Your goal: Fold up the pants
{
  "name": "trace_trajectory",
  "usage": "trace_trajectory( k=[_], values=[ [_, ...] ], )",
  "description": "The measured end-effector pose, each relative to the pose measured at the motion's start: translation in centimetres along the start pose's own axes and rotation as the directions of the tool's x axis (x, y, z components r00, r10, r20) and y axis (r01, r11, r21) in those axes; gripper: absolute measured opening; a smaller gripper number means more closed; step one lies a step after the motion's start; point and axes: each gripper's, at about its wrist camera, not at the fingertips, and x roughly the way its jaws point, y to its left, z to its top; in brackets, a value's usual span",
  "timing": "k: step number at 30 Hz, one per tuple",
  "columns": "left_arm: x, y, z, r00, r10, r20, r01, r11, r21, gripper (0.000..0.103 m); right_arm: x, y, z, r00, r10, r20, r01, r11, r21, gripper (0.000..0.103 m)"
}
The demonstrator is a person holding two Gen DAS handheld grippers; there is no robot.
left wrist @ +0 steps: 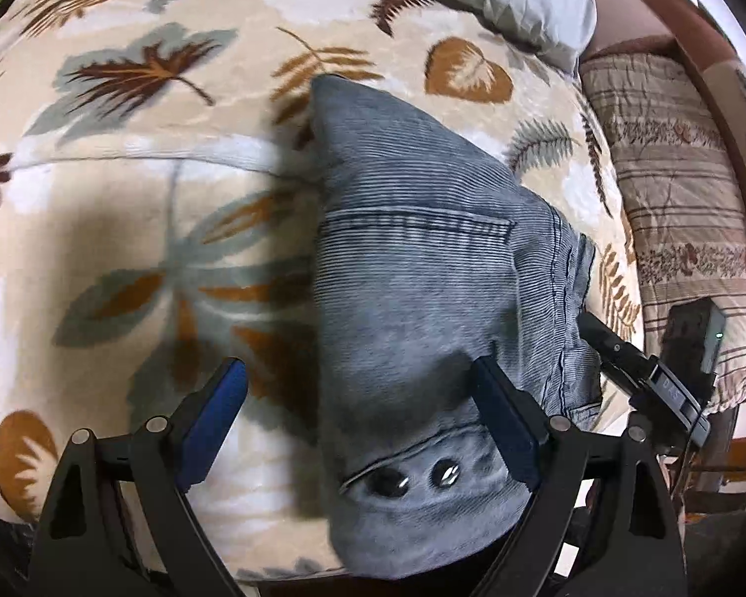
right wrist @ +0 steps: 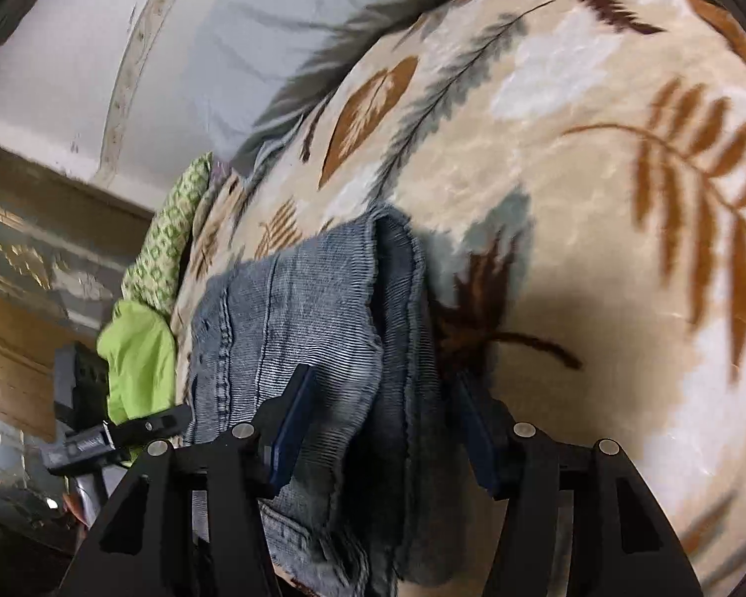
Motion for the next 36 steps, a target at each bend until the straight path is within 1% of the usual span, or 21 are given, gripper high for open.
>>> trace_trajectory(
  k=[1,3,5,7,13,18,20,22,23,24,25,26,28,29,30,31,32,33,34,35,36],
  values=[
    [0.1,-0.5,0.0,1.000,0.021,0.017,-0.021,1.000,0.013,0.092,0.2,0.6,0.1,1.000,-0.015,0.005,0.015,0.999,-0.037,0.050],
    [0.1,-1.4,0.1,0.996,0.072,0.056,-0.075,0.996,0.046,0.092,0.4,1.6,0.4,0.998,-0.061,0.010,0.062,0.993,-0.104,0.037],
    [0.4,-2.2,-0.2,0.990,0.118,0.075,-0.123,0.989,0.077,0.092,0.8,1.6,0.6,0.995,-0.096,-0.008,0.094,0.988,-0.126,0.034],
    [0.7,-1.9,-0.1,0.988,0.131,0.080,-0.138,0.987,0.080,0.092,1.1,0.9,0.8,0.995,-0.100,-0.028,0.096,0.989,-0.115,0.034],
    [0.6,-1.6,0.3,0.990,0.120,0.071,-0.125,0.990,0.073,0.092,0.9,0.4,0.9,0.998,-0.041,-0.052,0.037,0.996,-0.076,0.041],
    [0.3,-2.0,0.3,0.989,0.130,0.074,-0.137,0.986,0.092,0.092,0.5,0.0,0.6,0.996,0.051,-0.072,-0.054,0.997,-0.046,0.063],
    [0.4,-1.8,0.4,0.991,0.117,0.067,-0.123,0.988,0.093,0.092,0.7,0.0,0.4,0.994,0.066,-0.082,-0.070,0.996,-0.055,0.065],
    [0.8,-1.2,0.5,0.997,0.063,0.036,-0.066,0.995,0.073,0.092,1.2,0.0,0.4,0.993,0.081,-0.090,-0.087,0.995,-0.056,0.065],
    [1.2,-0.7,0.6,1.000,0.013,0.005,-0.013,0.999,0.049,0.093,1.4,-0.1,0.4,0.992,0.093,-0.089,-0.098,0.994,-0.054,0.065],
    [1.7,-0.1,0.7,0.999,-0.036,-0.025,0.037,0.999,0.014,0.093,1.5,-0.2,0.4,0.991,0.102,-0.088,-0.107,0.993,-0.052,0.065],
    [2.0,0.2,0.7,0.997,-0.066,-0.043,0.066,0.998,-0.011,0.093,1.7,-0.3,0.5,0.990,0.109,-0.084,-0.114,0.992,-0.047,0.065],
    [2.5,0.8,0.8,0.991,-0.113,-0.070,0.109,0.992,-0.055,0.093,1.9,-0.2,0.6,0.991,0.110,-0.082,-0.114,0.992,-0.045,0.065],
    [2.5,1.1,0.9,0.987,-0.143,-0.076,0.137,0.988,-0.077,0.093,2.0,0.5,0.4,0.990,0.116,-0.080,-0.121,0.991,-0.058,0.065],
    [2.4,0.9,0.8,0.988,-0.139,-0.074,0.135,0.989,-0.064,0.093,1.8,0.8,0.3,0.988,0.134,-0.082,-0.140,0.988,-0.070,0.058],
    [2.3,0.5,0.7,0.989,-0.133,-0.072,0.129,0.990,-0.051,0.092,1.7,1.3,0.1,0.989,0.127,-0.080,-0.135,0.986,-0.095,0.052],
    [2.3,0.1,0.5,0.989,-0.127,-0.071,0.125,0.991,-0.038,0.091,1.8,1.7,-0.1,0.994,0.070,-0.080,-0.081,0.987,-0.141,0.049],
    [2.3,-0.3,0.4,0.989,-0.127,-0.071,0.126,0.992,-0.026,0.081,2.0,1.8,-0.1,0.995,0.043,-0.086,-0.056,0.986,-0.159,0.044],
    [2.1,-0.9,0.3,0.990,-0.127,-0.065,0.126,0.992,-0.012,0.064,2.1,1.9,-0.1,0.996,0.022,-0.089,-0.036,0.985,-0.166,0.043],
    [1.7,-1.5,0.2,0.992,-0.117,-0.055,0.118,0.993,0.010,0.061,2.0,2.2,-0.2,0.996,0.010,-0.087,-0.025,0.985,-0.170,0.037],
    [1.1,-2.2,0.0,0.995,-0.094,-0.038,0.095,0.995,0.041,0.052,1.8,3.0,-0.2,0.996,-0.007,-0.088,-0.010,0.981,-0.196,0.031],
    [0.5,-2.8,-0.1,0.997,-0.073,-0.027,0.075,0.995,0.071,0.041,1.6,3.8,-0.3,0.996,-0.027,-0.086,0.007,0.975,-0.222,0.030]
  ],
)
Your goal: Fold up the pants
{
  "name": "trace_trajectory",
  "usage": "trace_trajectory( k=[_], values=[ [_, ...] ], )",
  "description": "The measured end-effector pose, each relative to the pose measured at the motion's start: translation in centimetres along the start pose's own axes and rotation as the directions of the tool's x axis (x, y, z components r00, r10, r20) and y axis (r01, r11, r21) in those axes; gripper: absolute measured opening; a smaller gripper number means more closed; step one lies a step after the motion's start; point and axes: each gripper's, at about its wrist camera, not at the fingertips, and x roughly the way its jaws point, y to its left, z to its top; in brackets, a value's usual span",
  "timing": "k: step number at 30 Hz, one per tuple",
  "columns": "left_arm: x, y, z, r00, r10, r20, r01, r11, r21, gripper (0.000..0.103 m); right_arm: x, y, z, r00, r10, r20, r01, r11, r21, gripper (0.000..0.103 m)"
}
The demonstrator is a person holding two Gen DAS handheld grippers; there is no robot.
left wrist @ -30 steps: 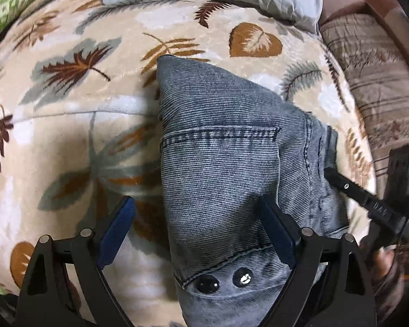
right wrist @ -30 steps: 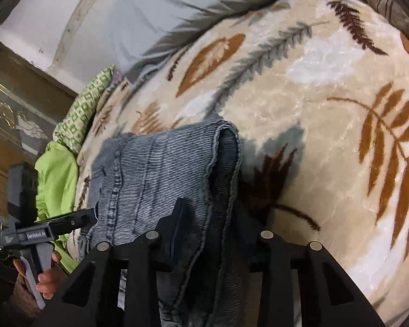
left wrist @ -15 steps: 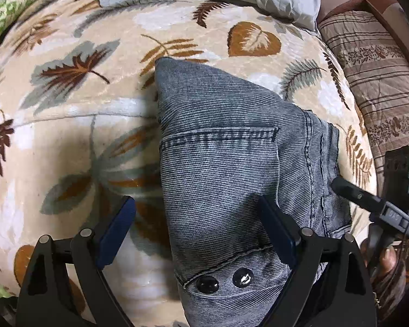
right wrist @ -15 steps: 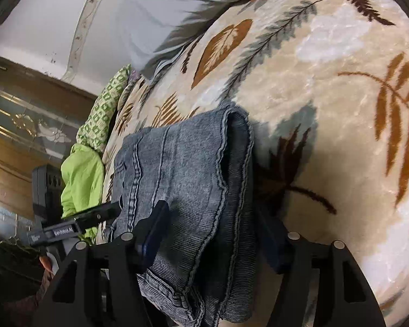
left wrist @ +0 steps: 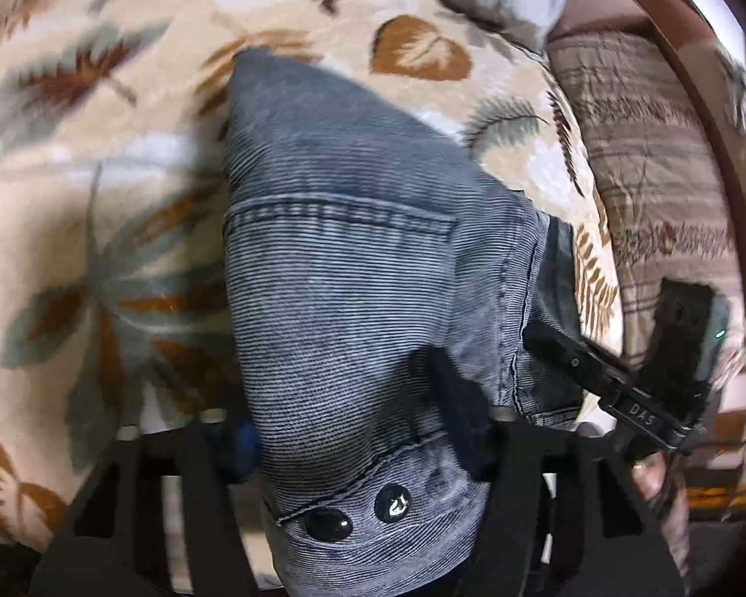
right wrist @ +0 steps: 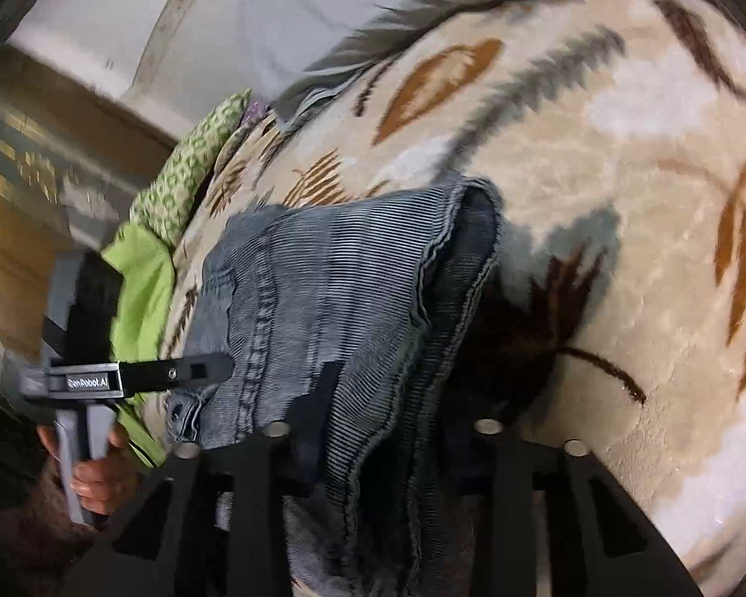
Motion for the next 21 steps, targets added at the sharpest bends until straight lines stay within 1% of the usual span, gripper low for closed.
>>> trace_trajectory(
  k=[1,3,5,7,11,13,16,21],
  values=[
    [-0.3,-0.2,0.0,1.000,0.012,0.006,-0.012,1.000,0.011,0.039,-0.4,0.8,0.1,1.000,-0.019,-0.003,0.019,1.000,-0.022,0.029],
    [-0.9,-0.4,0.0,1.000,0.010,0.020,-0.010,1.000,0.016,0.035,-1.1,1.6,0.2,1.000,-0.007,-0.001,0.007,1.000,-0.030,0.028],
    [-1.3,0.0,0.0,1.000,0.011,0.025,-0.011,1.000,0.007,0.034,-1.2,2.2,0.3,1.000,-0.001,-0.005,0.000,0.999,-0.035,0.028],
    [-1.8,0.2,0.2,0.999,0.026,0.029,-0.026,1.000,0.014,0.033,-1.1,2.7,0.4,1.000,0.003,-0.013,-0.004,0.999,-0.041,0.028],
    [-4.1,1.0,1.1,0.995,0.059,0.083,-0.061,0.998,0.022,0.033,-0.4,4.1,1.2,0.999,0.033,-0.005,-0.033,0.998,-0.051,0.028],
    [-5.7,1.7,1.8,0.990,0.071,0.118,-0.075,0.997,0.022,0.034,-0.2,5.2,2.1,0.999,0.049,0.011,-0.048,0.996,-0.069,0.028],
    [-8.1,2.5,3.6,0.978,0.112,0.179,-0.118,0.993,0.024,0.034,0.2,7.3,4.1,0.997,0.066,0.033,-0.062,0.992,-0.108,0.028],
    [-9.4,4.0,6.0,0.957,0.179,0.230,-0.190,0.982,0.026,0.035,2.0,10.5,7.5,0.997,0.061,0.056,-0.049,0.982,-0.180,0.028]
  ],
)
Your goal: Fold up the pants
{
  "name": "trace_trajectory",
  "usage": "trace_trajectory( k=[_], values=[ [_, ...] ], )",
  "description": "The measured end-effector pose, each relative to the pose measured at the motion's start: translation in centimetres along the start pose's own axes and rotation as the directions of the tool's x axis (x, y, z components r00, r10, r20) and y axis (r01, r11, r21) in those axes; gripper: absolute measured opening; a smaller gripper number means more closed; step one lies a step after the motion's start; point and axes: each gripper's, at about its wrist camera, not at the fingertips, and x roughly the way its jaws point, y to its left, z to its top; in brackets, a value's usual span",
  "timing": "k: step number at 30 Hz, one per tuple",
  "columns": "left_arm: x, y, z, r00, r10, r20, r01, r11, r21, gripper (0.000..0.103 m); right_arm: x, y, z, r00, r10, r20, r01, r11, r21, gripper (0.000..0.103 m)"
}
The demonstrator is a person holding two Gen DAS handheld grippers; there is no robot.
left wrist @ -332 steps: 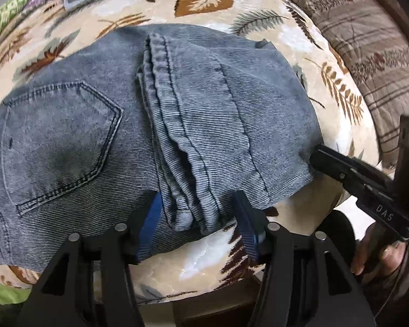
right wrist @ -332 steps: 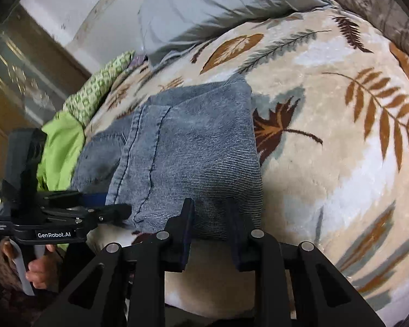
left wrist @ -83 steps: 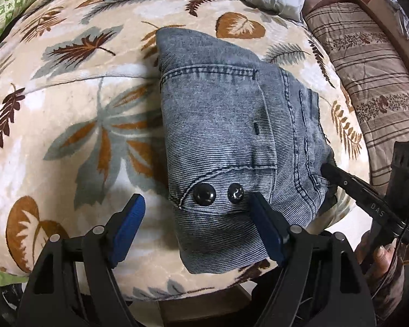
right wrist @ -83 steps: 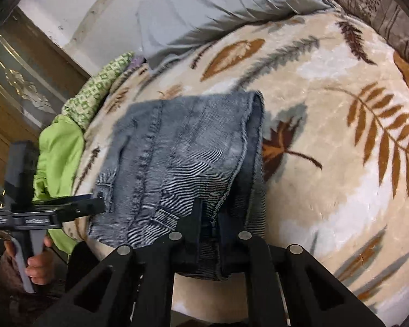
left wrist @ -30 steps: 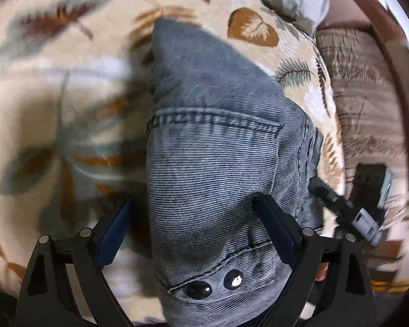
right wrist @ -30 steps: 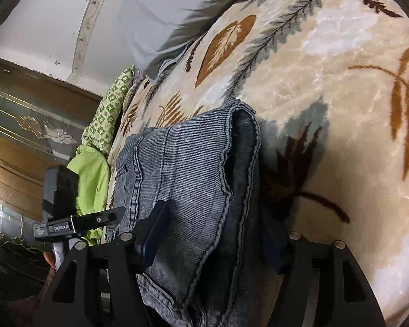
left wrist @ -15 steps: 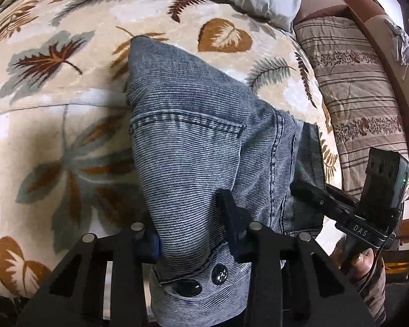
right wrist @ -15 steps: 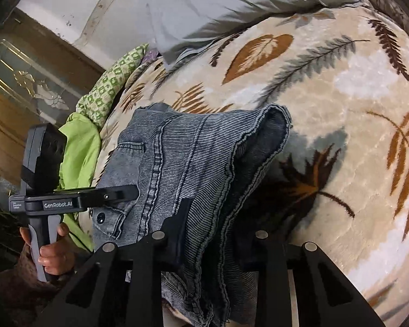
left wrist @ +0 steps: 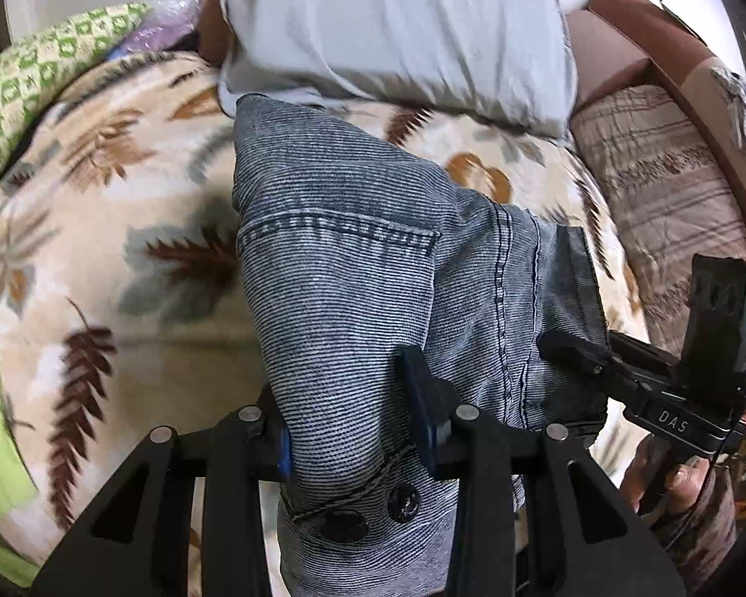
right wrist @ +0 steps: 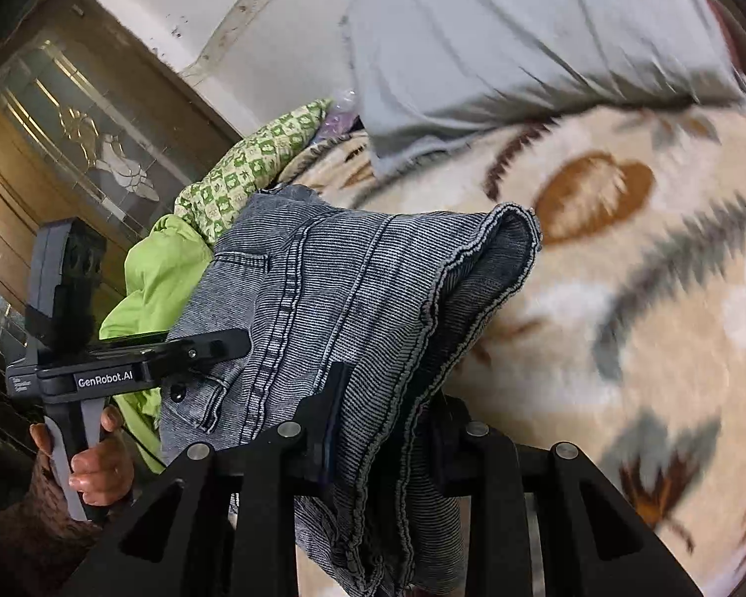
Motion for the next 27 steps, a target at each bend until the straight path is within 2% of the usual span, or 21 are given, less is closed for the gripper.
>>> trace_trajectory(
  k=[7,16,19,22,25,27],
  values=[
    [3.3,2.4,1.9,0.998,0.059,-0.015,-0.060,0.998,-0.025,0.035,4.6,0.3,2.5,0.999,-0.044,-0.029,0.043,0.998,-0.036,0.028],
    [7.7,4.3,1.4,0.994,0.072,-0.081,-0.077,0.995,-0.058,0.036,8.9,-1.4,3.2,0.991,-0.094,-0.094,0.089,0.994,-0.061,0.029],
    [7.7,4.3,1.3,0.994,0.092,-0.065,-0.095,0.995,-0.041,0.042,9.1,-2.1,3.0,0.991,-0.097,-0.087,0.092,0.994,-0.057,0.033],
    [8.1,3.8,1.2,0.988,0.142,-0.053,-0.142,0.990,0.004,0.049,9.3,-2.9,2.8,0.986,-0.140,-0.084,0.135,0.989,-0.067,0.036],
    [8.4,3.4,0.9,0.978,0.206,-0.017,-0.205,0.978,0.047,0.065,9.4,-4.0,2.6,0.978,-0.193,-0.077,0.188,0.980,-0.070,0.043],
    [8.7,3.5,0.7,0.969,0.247,0.009,-0.247,0.967,0.060,0.076,9.2,-5.0,2.4,0.971,-0.228,-0.069,0.223,0.972,-0.070,0.054]
  ],
)
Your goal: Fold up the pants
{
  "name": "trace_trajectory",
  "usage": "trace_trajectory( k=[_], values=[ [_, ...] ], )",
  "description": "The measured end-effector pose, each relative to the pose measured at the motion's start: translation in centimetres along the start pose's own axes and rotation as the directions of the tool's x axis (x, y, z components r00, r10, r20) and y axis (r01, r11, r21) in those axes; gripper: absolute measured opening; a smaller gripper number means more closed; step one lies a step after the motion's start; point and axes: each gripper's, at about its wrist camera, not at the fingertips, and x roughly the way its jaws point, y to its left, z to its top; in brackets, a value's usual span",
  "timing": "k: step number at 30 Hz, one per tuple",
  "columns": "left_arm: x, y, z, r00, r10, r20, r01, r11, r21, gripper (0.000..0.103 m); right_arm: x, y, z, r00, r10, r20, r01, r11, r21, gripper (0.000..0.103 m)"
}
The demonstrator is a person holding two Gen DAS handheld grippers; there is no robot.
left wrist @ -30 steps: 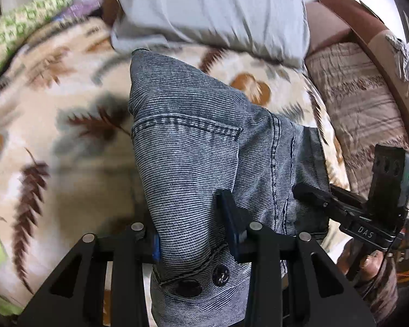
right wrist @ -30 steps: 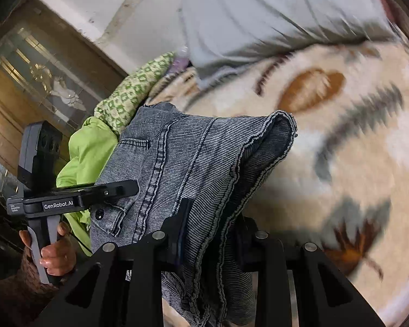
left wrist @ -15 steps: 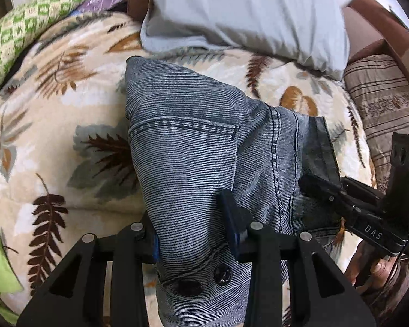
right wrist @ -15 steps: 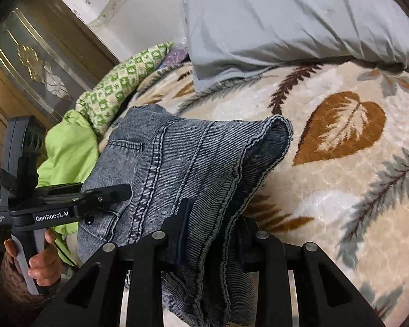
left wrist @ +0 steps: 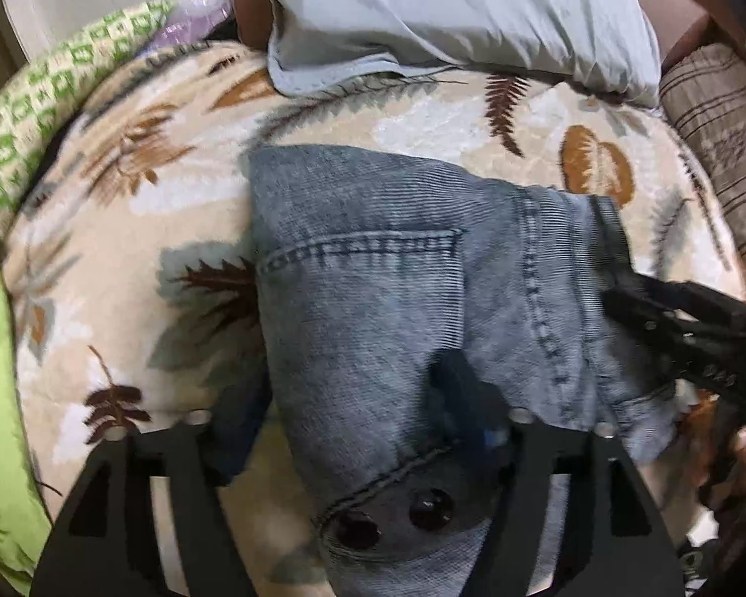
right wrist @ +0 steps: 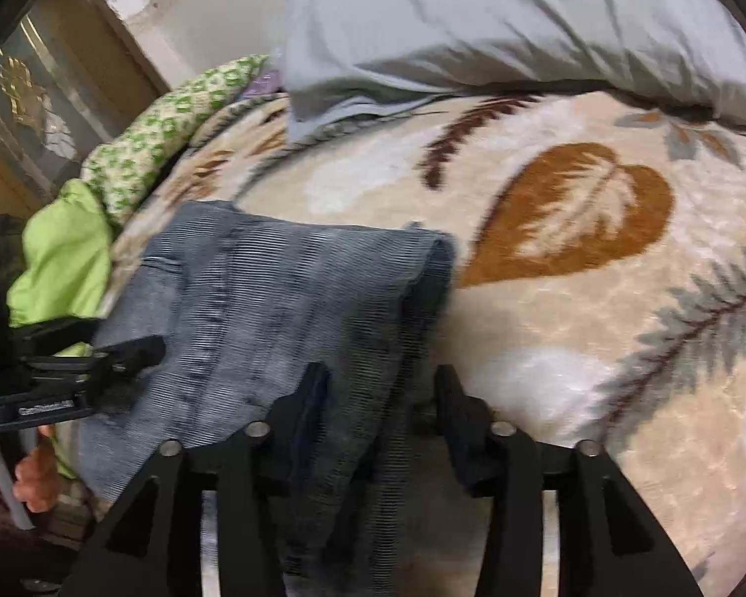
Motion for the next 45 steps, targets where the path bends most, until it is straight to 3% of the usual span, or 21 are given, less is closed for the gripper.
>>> trace_trajectory(
  k=[4,7,12,13,15,20,24,26,30,36,45],
  values=[
    [1.0,1.1,0.0,1.000,-0.009,-0.007,0.009,0.998,-0.061,0.087,0.8,-0.4,-0.4,0.999,-0.041,-0.012,0.040,0.999,-0.009,0.058],
    [0.6,2.0,0.0,1.000,-0.029,-0.013,0.027,0.993,-0.116,0.088,0.4,-0.2,0.0,0.999,-0.049,-0.017,0.049,0.998,0.028,0.058],
    [-2.8,2.9,-1.3,0.998,0.040,0.043,-0.034,0.991,-0.133,0.088,-3.2,1.1,0.0,0.997,-0.067,0.028,0.066,0.997,0.032,0.064],
    [-3.1,3.1,-1.6,0.998,0.046,0.045,-0.040,0.990,-0.136,0.088,-4.3,1.5,-0.3,0.998,-0.050,0.031,0.049,0.998,0.034,0.066],
    [-3.9,3.4,-2.6,0.998,0.058,0.029,-0.054,0.988,-0.143,0.088,-5.6,2.2,-0.9,0.997,-0.068,0.030,0.067,0.997,0.034,0.086],
    [-5.6,3.6,-5.3,0.997,0.071,0.024,-0.066,0.982,-0.176,0.089,-8.7,4.1,-3.6,0.990,-0.141,0.025,0.140,0.989,0.044,0.103],
    [-6.6,2.3,-7.6,0.993,0.118,0.022,-0.114,0.984,-0.137,0.089,-10.3,4.6,-6.4,0.989,-0.144,0.008,0.143,0.984,0.105,0.103],
    [-7.4,1.1,-9.3,0.986,0.158,0.048,-0.153,0.983,-0.100,0.089,-11.3,5.3,-8.0,0.987,-0.156,0.039,0.151,0.983,0.109,0.103],
    [-9.0,-0.8,-11.8,0.973,0.213,0.085,-0.210,0.977,-0.043,0.090,-12.3,7.2,-10.4,0.966,-0.254,0.048,0.251,0.966,0.056,0.103],
    [-11.1,-2.0,-13.9,0.959,0.239,0.152,-0.237,0.971,-0.030,0.090,-14.5,10.3,-12.6,0.916,-0.389,0.099,0.393,0.919,-0.029,0.103],
    [-12.1,-2.2,-15.1,0.968,0.199,0.154,-0.196,0.980,-0.036,0.090,-16.4,11.8,-13.4,0.911,-0.393,0.120,0.404,0.911,-0.080,0.103]
  ],
)
